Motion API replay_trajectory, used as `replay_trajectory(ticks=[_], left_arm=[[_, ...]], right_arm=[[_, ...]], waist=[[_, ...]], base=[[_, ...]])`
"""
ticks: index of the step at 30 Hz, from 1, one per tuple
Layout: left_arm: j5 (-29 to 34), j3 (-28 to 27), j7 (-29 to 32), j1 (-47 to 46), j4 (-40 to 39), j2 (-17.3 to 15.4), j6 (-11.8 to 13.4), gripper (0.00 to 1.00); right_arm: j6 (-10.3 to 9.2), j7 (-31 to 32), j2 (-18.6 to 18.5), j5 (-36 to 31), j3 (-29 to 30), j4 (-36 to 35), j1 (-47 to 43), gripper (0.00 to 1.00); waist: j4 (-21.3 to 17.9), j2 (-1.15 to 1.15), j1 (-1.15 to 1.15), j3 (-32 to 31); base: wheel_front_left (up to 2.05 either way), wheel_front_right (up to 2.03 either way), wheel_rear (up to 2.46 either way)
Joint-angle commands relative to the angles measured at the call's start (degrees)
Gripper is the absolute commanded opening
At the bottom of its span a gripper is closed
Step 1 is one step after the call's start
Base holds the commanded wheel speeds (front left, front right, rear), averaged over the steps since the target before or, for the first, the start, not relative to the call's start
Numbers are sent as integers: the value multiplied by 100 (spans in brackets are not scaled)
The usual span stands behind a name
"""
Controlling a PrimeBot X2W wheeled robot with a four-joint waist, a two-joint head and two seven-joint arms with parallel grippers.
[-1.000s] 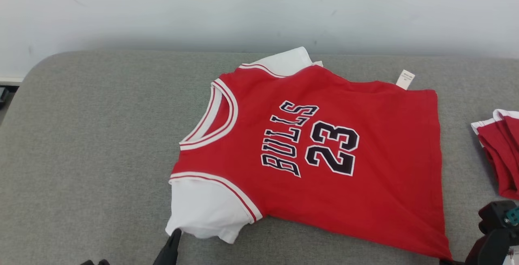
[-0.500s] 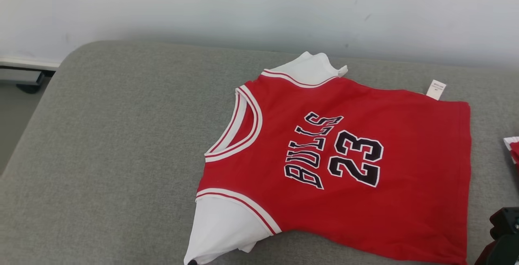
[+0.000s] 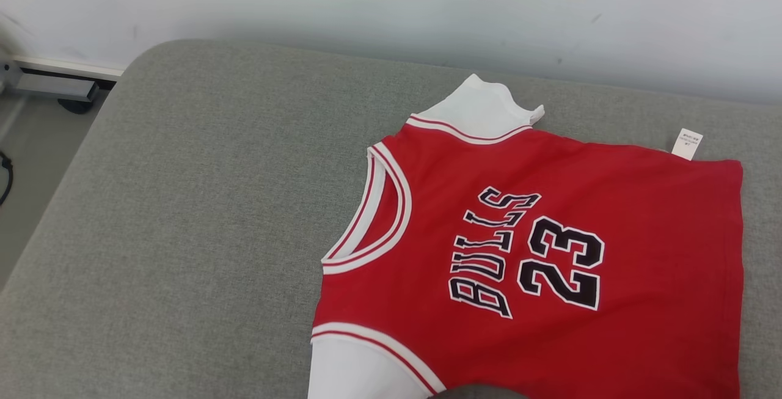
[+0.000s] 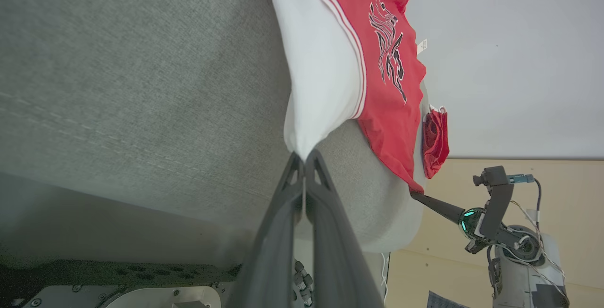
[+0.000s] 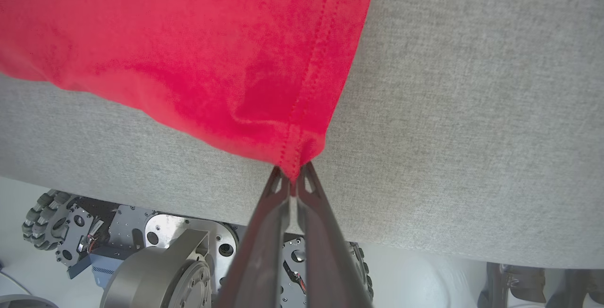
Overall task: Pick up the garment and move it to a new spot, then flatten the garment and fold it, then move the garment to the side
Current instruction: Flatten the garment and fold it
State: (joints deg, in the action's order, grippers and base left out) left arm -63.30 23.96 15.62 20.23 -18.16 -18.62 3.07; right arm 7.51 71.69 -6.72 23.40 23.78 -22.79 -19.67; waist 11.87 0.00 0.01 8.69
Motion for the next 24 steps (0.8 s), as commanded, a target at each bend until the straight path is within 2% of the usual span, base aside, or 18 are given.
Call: replay_trajectory(ticks=[1,11,15,20,24], left_arm=[[-164,-34,178,227,-226,-212,54,0],[-1062,3,941,690,-1156,-679,-211,0],[-1257,-72,1197,869,-1416,-979,-140,0],[-1264,-271,1052,687,-1465,-920,-163,0],[-1070,-363,826,278,-1412,-656,-81,0]], right_arm=[[-6,40,92,-50,150,-70,-98,0],[-6,79,212,-119,568,-205,-198,0],[-6,95,226,-121,692,-257,-223,0],[-6,-55,196,-12,597,-317,-100,0],[-6,-310,76,60,423,-332,68,0]], waist=[[-34,0,-1,40],[-223,0,-1,122],[-308,0,-1,141],[-412,0,-1,149],[-510,0,-1,146]], base=[[0,0,0],[0,0,0],[0,0,0],[0,0,0],[0,0,0]])
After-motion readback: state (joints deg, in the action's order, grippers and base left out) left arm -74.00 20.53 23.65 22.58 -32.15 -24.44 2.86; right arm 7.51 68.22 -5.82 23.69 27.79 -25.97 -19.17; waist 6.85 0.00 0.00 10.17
